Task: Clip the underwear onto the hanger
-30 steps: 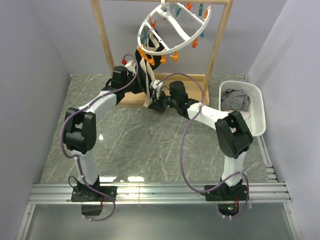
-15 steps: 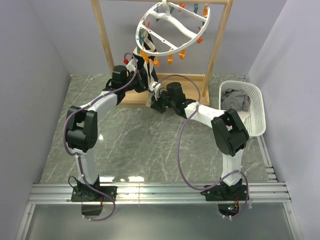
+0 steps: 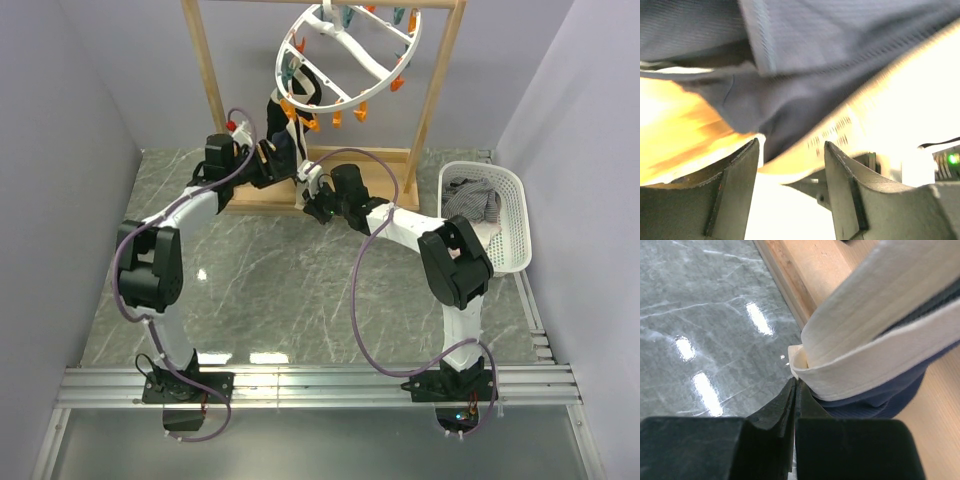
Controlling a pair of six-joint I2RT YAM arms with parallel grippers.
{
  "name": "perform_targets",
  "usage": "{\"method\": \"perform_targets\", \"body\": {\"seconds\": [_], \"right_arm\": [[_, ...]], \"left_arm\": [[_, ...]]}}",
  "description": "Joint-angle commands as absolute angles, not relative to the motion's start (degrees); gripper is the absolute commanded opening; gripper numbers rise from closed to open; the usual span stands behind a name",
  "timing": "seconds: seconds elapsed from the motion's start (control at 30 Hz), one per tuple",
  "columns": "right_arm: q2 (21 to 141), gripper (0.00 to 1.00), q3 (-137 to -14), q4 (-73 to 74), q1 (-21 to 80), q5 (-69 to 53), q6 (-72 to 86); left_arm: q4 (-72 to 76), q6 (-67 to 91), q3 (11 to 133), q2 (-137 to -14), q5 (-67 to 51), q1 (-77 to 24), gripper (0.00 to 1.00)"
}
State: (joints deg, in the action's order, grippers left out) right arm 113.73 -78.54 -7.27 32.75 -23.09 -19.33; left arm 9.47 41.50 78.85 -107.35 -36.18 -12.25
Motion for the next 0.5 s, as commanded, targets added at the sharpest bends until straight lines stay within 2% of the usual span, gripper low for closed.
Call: {"method": "perform_targets", "body": {"seconds": [0.0, 0.13, 0.47], "right_arm": [[113.29, 0.0, -80.07, -8.7, 33.13, -22.5, -18.9], [113.2, 0.0, -80.42, -8.61, 33.05, -23.11, -18.37], [111.89, 0.0, -80.24, -8.88, 33.13, -24.69, -16.09]], "left_arm": [[10.19, 37.36, 76.38, -100.82, -37.61, -11.16, 0.59], [12.47, 35.34, 70.95, -97.48, -38.58, -10.72, 0.6], [11.34, 26.82, 68.12, -96.68, -35.95, -13.09, 0.62]]}}
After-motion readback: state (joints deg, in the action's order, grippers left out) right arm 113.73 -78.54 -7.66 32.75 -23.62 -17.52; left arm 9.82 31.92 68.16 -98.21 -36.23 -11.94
